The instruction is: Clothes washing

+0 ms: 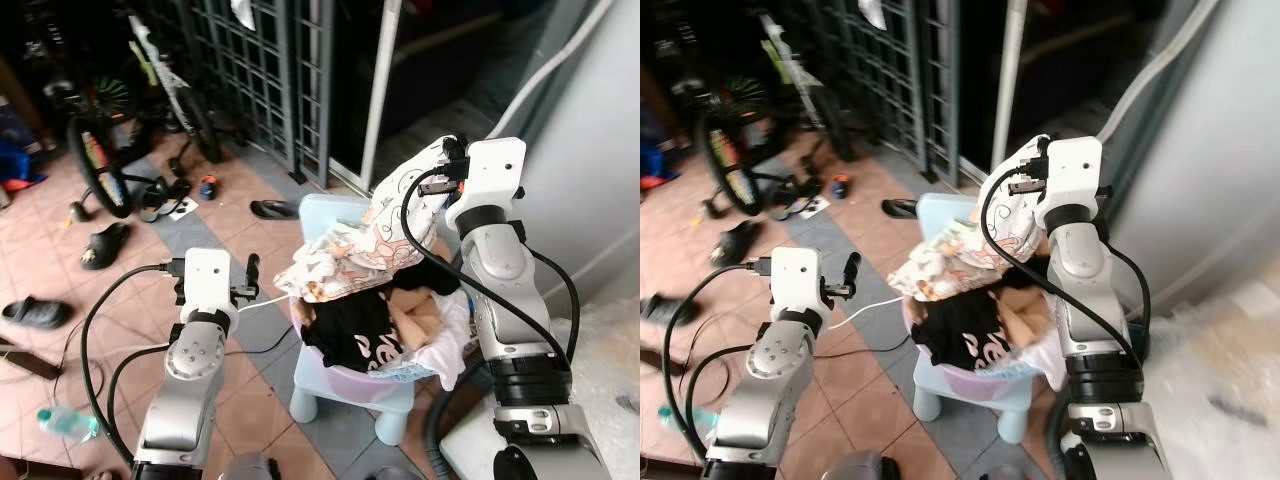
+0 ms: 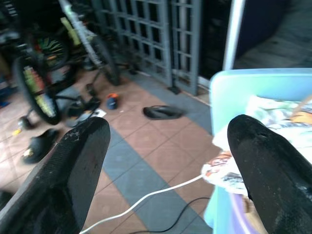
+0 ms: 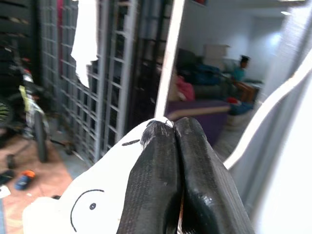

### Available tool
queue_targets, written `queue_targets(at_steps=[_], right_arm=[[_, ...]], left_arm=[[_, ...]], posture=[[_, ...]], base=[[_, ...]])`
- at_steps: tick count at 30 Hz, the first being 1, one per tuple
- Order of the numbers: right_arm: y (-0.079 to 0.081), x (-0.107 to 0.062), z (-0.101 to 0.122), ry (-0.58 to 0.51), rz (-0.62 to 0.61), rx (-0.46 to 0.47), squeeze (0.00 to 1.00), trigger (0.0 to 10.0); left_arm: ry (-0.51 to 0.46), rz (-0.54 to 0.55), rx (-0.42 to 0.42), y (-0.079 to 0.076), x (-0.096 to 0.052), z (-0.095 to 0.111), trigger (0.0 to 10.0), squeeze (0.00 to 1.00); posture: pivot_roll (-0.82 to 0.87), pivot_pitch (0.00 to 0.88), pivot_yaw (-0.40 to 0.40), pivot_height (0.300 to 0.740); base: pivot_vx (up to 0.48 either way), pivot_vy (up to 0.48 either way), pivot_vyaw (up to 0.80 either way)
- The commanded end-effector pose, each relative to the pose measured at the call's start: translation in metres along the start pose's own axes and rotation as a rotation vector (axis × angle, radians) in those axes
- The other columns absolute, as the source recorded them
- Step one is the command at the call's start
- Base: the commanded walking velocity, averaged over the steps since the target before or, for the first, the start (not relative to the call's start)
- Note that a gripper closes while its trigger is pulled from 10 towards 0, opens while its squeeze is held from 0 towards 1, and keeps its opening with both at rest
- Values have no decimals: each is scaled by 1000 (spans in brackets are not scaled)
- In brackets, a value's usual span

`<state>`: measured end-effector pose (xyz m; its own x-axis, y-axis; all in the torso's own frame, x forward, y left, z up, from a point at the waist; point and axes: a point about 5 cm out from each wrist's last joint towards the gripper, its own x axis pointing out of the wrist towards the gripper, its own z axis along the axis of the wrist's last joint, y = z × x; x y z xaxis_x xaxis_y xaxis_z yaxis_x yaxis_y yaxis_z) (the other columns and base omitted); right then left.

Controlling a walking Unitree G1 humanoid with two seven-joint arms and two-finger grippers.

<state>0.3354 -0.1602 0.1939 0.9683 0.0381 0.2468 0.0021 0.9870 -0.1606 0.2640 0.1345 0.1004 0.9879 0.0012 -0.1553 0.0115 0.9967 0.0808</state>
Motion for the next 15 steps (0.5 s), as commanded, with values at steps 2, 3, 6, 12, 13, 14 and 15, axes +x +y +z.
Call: queue_targets(at_steps=[2, 3, 6, 12, 13, 14, 15], right_arm=[[-2, 0, 8, -27, -8, -3, 0, 10000], [-2, 0, 8, -27, -8, -3, 0, 10000], [-1, -1, 8, -25, -3, -3, 0, 10000], [3, -3, 8, -31, 18, 2, 0, 10000], [3, -3, 8, -34, 21, 4, 0, 10000], [3, -3, 9, -36, 24, 4, 0, 10000], [4, -3, 9, -36, 26, 4, 0, 10000]], left_arm=[[-4, -10, 12, 0, 1, 0, 10000, 0], [-3, -3, 5, 0, 1, 0, 10000, 0], [-8, 2, -4, 0, 1, 1, 10000, 0], [-1, -2, -7, -1, 1, 0, 10000, 0], [0, -2, -7, -1, 0, 0, 10000, 0], [1, -2, -8, -1, 0, 0, 10000, 0], [2, -3, -9, -1, 0, 0, 10000, 0]], posture=[[-30, 0, 43, 740], [-30, 0, 43, 740], [-31, 0, 43, 740], [-32, 0, 44, 740], [-32, 0, 44, 740], [-32, 0, 44, 740], [-31, 0, 43, 740]], base=[[0, -262, -750], [0, 0, -750], [0, 0, -760], [-256, 0, -635], [-307, 0, 0], [-307, 0, 0], [-311, 0, 0]])
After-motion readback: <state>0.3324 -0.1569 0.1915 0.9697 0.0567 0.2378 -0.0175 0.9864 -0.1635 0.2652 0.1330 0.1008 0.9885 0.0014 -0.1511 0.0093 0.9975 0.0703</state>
